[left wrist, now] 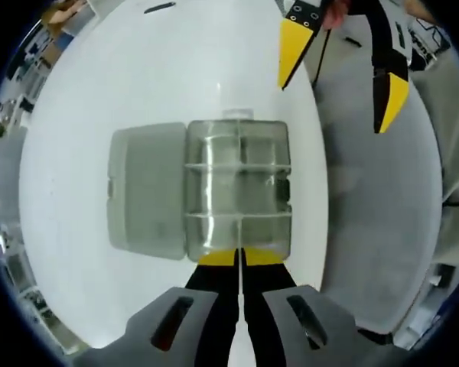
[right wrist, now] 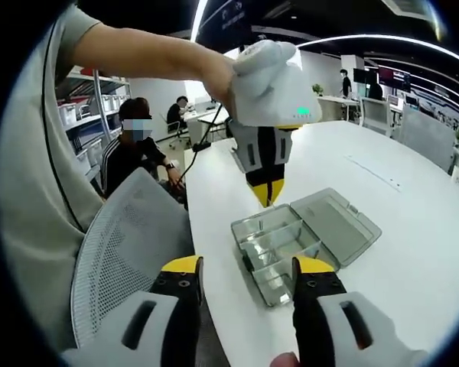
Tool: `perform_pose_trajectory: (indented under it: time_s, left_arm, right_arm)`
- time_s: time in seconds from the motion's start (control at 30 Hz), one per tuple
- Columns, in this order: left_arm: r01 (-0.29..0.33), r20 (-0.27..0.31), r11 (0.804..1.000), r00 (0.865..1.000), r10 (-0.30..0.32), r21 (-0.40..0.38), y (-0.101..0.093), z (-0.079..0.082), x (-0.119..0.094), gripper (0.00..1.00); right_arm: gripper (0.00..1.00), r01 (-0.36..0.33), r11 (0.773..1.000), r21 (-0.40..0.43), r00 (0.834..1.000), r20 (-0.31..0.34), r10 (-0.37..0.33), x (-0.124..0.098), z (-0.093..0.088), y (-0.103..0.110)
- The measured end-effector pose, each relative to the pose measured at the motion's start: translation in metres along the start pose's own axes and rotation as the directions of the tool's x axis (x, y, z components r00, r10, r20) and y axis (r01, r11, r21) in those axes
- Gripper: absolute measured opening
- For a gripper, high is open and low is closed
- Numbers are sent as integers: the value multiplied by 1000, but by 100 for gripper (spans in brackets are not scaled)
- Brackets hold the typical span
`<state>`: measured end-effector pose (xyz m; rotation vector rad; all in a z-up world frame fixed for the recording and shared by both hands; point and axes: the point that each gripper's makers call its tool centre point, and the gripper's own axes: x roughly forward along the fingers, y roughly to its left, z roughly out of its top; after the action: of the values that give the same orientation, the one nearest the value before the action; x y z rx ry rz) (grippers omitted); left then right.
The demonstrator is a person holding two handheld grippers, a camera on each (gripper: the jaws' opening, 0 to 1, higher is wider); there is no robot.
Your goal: Insert the divider into the dual guide fixture by aligning both edges with the guide slots and pushing it downward to the bottom, including one-sided entry, uneven engagement, binding, and posture correction.
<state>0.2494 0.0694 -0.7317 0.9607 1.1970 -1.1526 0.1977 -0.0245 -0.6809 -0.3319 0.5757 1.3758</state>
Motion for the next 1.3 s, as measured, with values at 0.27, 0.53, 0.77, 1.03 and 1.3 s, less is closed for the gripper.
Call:
perform_pose_trajectory:
  time_s: [0.27, 0.53, 0.77, 1.03, 1.3]
  left_arm:
    - [3, -3, 1000, 1000, -3, -7, -1, 0, 1, 0]
    - [12, -8, 999, 1000, -13, -32, 0, -1, 2, 0]
    - [17, -13, 999, 1000, -17, -34, 0, -1, 5, 0]
    - [19, -16, 1000, 1000, -19, -25, 0, -1, 8, 0]
    - [23, -14, 999, 1000, -24, -28, 0, -2, 12, 0]
  right_arm:
    - [44, 0, 1000, 9, 1000, -2, 0, 0, -2, 0]
    - [44, 2, 1000, 11, 1000, 2, -2, 0, -1, -1]
    - [44, 3, 1000, 15, 1000, 6, -3, -1, 0, -2]
    - [44, 2, 1000, 17, 1000, 5, -2, -1, -1, -2]
    - [44, 3, 1000, 22, 1000, 5, -3, -1, -1, -3]
